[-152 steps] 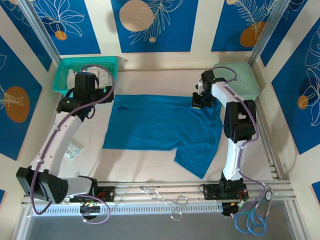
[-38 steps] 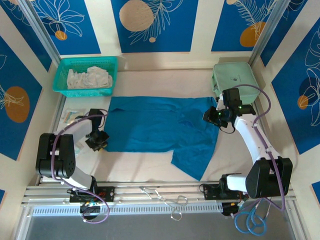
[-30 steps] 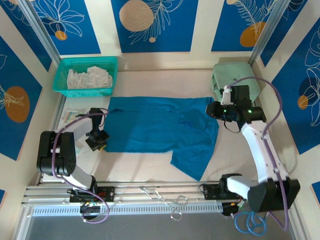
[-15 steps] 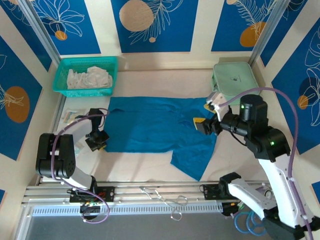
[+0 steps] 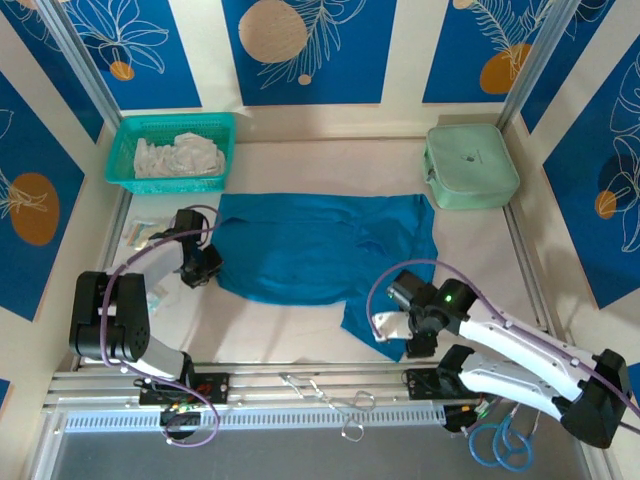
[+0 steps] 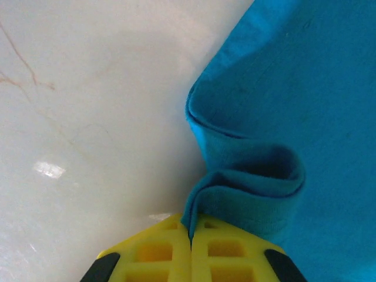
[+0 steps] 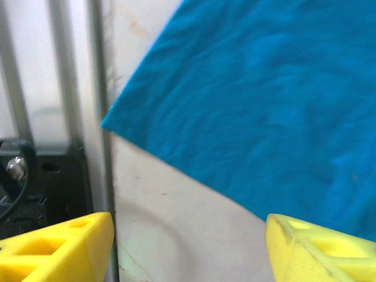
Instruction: Fold and stack the t-shirts
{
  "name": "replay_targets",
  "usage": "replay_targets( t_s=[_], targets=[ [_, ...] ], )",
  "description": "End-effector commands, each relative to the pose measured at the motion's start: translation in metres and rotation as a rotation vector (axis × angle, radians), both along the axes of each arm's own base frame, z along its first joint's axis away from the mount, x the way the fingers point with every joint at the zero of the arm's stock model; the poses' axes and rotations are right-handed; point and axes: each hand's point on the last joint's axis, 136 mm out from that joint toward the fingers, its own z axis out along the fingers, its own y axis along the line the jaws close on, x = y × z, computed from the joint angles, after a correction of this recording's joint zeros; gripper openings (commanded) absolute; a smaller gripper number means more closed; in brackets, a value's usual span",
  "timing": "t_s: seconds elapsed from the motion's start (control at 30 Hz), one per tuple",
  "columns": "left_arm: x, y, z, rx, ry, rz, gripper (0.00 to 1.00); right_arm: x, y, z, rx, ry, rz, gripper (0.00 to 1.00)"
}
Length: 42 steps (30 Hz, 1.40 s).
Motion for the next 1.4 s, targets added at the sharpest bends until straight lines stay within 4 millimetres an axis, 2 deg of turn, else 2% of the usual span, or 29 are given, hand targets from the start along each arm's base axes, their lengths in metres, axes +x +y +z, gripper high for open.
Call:
replay_targets(
  t_s=[0.0, 0.17, 0.33, 0.5, 0.7, 1.0, 1.27, 1.3, 1.33, 1.37],
  targets=[
    [0.003, -0.003, 0.004, -0.012, -0.028, -0.027, 0.00, -0.008, -0.003, -0.014, -0.045, -0.004, 0.101, 0.69],
    [0.002, -0.003, 0.004, -0.009, -0.023, -0.027, 0.00, -0.017, 0.012, -0.032, -0.061, -0.002, 0.224, 0.65],
    [0.000, -0.003, 0.006, -0.010, -0.025, -0.027, 0.00, -0.026, 0.025, -0.034, -0.065, 0.023, 0.293, 0.58],
    [-0.001, -0.002, 0.011, -0.002, -0.031, -0.032, 0.00, -0.044, 0.023, -0.040, -0.123, 0.095, 0.349, 0.48],
    [-0.001, -0.002, 0.013, -0.002, -0.038, -0.034, 0.00, -0.056, 0.022, -0.051, -0.155, 0.141, 0.379, 0.45],
    [-0.001, -0.001, 0.018, -0.001, -0.065, -0.041, 0.00, -0.050, 0.026, -0.063, -0.207, 0.139, 0.374, 0.40],
    [0.000, -0.004, 0.024, -0.016, -0.098, -0.052, 0.00, -0.030, 0.030, -0.068, -0.229, 0.088, 0.332, 0.27],
    [0.000, -0.005, 0.024, -0.019, -0.103, -0.053, 0.00, -0.027, 0.030, -0.068, -0.233, 0.081, 0.326, 0.20],
    [0.001, -0.005, 0.025, -0.022, -0.108, -0.056, 0.00, -0.021, 0.031, -0.068, -0.233, 0.057, 0.319, 0.00],
    [0.000, -0.006, 0.025, -0.023, -0.108, -0.058, 0.00, -0.016, 0.031, -0.069, -0.237, 0.034, 0.312, 0.00]
  ],
)
